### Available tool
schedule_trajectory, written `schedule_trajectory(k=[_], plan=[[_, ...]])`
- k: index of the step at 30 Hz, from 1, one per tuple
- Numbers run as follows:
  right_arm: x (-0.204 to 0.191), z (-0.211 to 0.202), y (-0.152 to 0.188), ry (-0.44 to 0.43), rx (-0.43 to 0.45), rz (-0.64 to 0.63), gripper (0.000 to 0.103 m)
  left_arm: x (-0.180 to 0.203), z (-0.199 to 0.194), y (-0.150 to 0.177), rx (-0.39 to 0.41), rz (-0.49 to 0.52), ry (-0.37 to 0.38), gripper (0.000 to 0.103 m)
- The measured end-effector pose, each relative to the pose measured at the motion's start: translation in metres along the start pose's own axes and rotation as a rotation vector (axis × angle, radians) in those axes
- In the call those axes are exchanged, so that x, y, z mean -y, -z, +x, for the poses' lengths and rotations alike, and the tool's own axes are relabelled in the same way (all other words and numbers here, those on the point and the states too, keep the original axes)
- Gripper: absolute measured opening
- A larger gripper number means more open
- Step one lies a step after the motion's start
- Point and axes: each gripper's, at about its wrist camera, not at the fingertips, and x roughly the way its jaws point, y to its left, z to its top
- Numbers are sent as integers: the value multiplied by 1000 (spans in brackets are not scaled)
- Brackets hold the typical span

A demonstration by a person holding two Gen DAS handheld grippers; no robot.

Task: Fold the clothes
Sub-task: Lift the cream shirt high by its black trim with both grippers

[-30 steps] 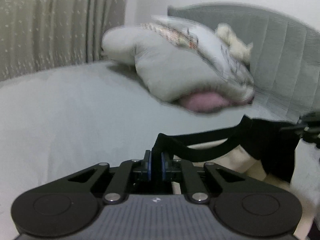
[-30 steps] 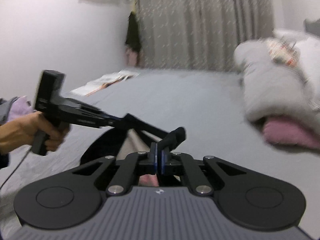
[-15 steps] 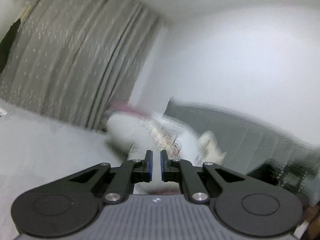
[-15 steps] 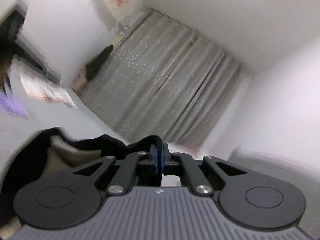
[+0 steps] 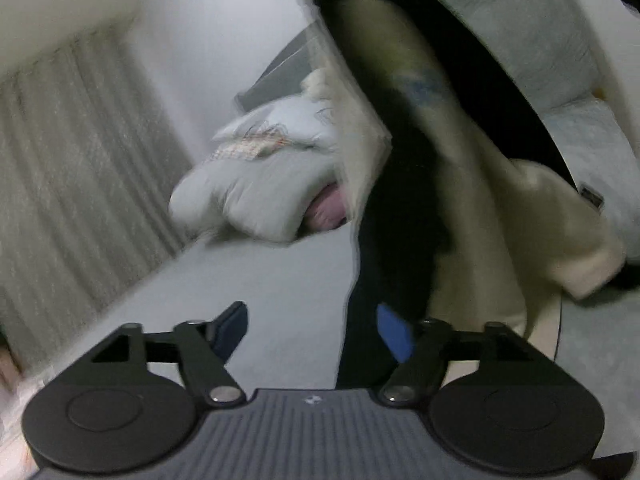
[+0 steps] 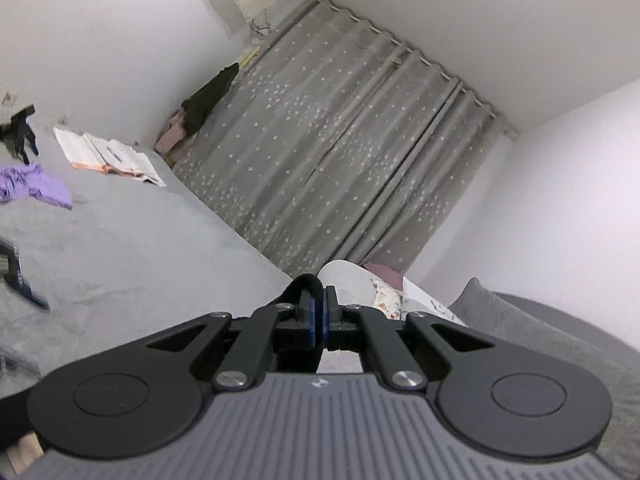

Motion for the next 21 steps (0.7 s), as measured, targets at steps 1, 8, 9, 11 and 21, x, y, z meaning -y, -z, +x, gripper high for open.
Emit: schedule_trajectory(k=[1, 8, 9, 11, 21], plan=[[0, -1, 0, -1, -3, 4, 3, 6, 7, -3, 15, -34, 35, 75], [10, 6, 11, -28, -27, 75, 3, 33, 32, -18, 115, -133, 123, 80], [12, 6, 12, -31, -27, 84, 3, 36, 38, -18, 120, -141, 124, 80], [14, 7, 14, -37, -29, 100, 4, 40, 50, -18, 120, -163, 136, 80], [17, 20, 24, -47, -39, 118, 4, 50, 79, -8, 97, -114, 92, 66]])
